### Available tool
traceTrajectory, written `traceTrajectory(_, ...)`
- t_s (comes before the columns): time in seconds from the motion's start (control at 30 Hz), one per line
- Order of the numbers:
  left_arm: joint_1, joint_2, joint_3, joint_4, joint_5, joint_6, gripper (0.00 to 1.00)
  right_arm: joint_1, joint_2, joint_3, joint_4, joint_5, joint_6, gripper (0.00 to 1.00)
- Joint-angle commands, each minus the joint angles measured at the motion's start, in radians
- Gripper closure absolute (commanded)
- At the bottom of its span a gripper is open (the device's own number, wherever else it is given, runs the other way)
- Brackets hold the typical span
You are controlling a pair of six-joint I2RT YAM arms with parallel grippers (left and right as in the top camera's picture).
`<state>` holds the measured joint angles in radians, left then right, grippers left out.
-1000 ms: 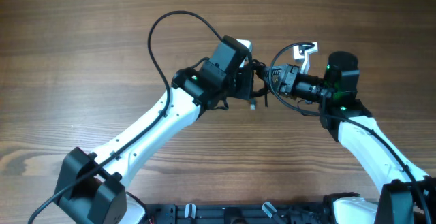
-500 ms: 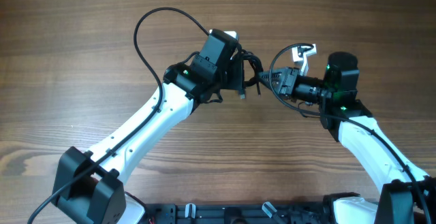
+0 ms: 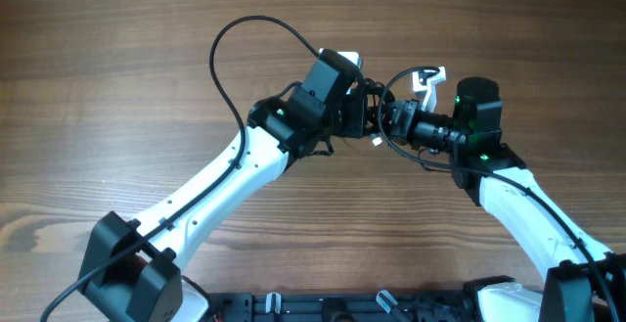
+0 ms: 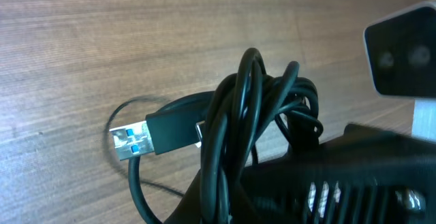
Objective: Untangle cables
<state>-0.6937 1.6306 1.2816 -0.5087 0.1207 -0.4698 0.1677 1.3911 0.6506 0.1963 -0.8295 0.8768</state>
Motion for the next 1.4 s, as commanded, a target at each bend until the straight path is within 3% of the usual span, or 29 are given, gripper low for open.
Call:
traceTrajectory(0.0,-0.013,-0.015,0.007,0.019,0.031,-0.009,0.96,0.008,0.006,0.011,-0.025,0.097,-0.033,0.91)
traceTrajectory(0.07,0.001,-0.015,0.007,0.018,0.018,-0.009,0.96,0.005,0.004,0.011,-0.025,0.083,-0.048,0.73)
traceTrajectory(0.23,0.067,-0.015,0.007,-0.021,-0.063,-0.005,0.96,-0.041,-0.020,0.011,-0.021,-0.040,-0.127,0.46)
traceTrajectory(0.33,0.116,-0.015,0.007,-0.037,-0.053,0.040,0.96,-0.073,-0.037,0.011,-0.023,-0.095,-0.257,0.28)
traceTrajectory(0.47,0.163,-0.015,0.007,-0.028,0.088,0.212,0.96,-0.073,-0.033,0.011,-0.058,-0.069,-0.409,0.18)
traceTrajectory(0.63,0.206,-0.015,0.007,-0.025,0.351,0.358,0.96,-0.059,-0.032,0.011,-0.090,-0.028,-0.485,0.18)
traceTrajectory(0.83,0.214,-0.015,0.007,-0.015,0.404,0.358,0.96,0.003,-0.032,0.011,-0.090,-0.023,-0.545,0.17)
traceTrajectory(1.0,0.214,-0.015,0.007,-0.010,0.397,0.357,0.96,0.035,-0.032,0.011,-0.117,-0.008,-0.529,0.42)
traceTrajectory(1.17,0.214,-0.015,0.007,-0.016,0.197,0.211,0.96,0.035,-0.032,0.011,-0.217,0.109,-0.451,0.54)
traceTrajectory(1.37,0.199,-0.015,0.007,-0.020,0.181,0.192,0.96,0.035,-0.032,0.011,-0.222,0.095,-0.428,0.78)
